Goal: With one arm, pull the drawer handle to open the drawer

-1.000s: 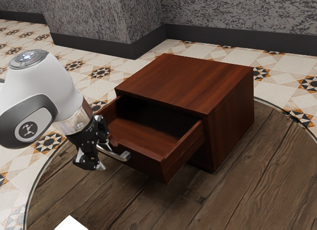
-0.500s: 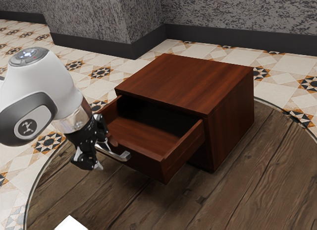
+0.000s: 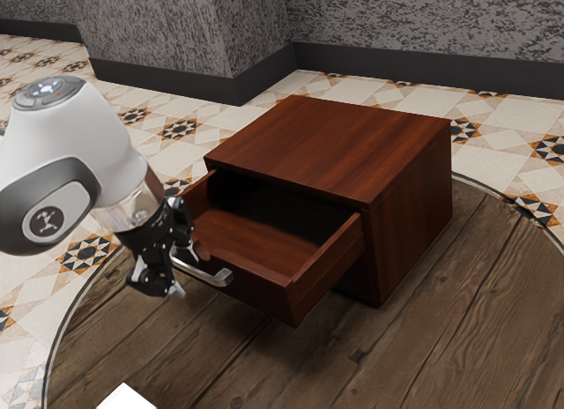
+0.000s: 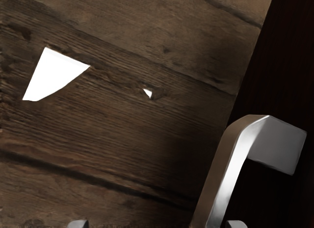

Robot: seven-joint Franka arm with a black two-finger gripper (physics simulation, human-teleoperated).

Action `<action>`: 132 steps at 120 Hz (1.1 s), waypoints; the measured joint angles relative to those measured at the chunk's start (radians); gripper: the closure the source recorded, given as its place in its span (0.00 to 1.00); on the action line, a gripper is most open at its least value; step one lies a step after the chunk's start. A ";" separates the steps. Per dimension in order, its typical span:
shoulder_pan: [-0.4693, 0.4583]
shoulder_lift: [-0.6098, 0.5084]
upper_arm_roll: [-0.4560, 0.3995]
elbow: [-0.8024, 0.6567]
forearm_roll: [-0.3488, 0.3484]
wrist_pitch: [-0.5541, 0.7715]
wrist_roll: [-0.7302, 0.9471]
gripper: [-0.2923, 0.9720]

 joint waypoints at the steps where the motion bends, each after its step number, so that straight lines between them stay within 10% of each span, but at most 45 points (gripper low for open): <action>1: 0.000 0.000 0.000 0.000 0.000 0.000 0.000 0.51; 54: 0.000 0.013 -0.083 0.143 0.002 -0.041 0.003 0.61; 82: -0.002 0.125 -0.150 0.446 -0.050 -0.162 0.024 0.39; 100: 0.043 0.333 -0.059 0.743 -0.076 -0.320 0.361 0.32; 132: 0.311 0.477 -0.072 0.800 -0.160 -0.421 0.934 0.27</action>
